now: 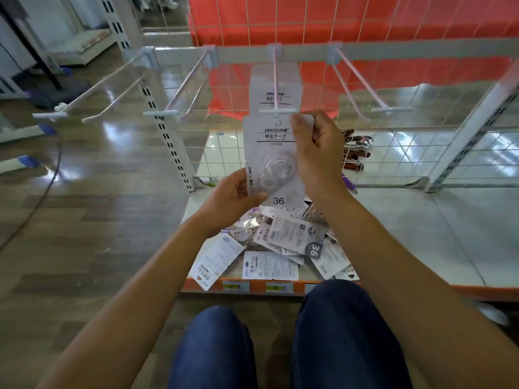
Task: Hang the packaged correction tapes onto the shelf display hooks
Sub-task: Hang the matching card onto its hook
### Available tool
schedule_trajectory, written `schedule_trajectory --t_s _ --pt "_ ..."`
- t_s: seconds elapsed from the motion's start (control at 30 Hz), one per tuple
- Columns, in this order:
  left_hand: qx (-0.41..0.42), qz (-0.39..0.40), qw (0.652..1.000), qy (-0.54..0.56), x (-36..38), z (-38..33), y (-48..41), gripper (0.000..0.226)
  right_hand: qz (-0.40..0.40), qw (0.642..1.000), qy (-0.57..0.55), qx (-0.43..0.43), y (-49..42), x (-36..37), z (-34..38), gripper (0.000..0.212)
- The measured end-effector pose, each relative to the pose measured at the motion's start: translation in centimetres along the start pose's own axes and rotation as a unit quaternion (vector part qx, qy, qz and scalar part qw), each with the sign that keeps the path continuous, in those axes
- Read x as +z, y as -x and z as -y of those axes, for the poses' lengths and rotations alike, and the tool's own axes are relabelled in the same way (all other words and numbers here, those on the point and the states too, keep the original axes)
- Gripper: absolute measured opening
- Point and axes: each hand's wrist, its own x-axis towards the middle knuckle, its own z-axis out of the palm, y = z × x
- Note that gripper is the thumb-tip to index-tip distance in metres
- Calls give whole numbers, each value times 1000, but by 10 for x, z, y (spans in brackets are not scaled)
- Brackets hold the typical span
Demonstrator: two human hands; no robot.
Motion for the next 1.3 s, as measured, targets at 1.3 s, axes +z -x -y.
schedule_trajectory --t_s 1.3 --pt "-255 151 853 -430 -9 -131 -10 49 258 823 422 278 13 -22 47 40"
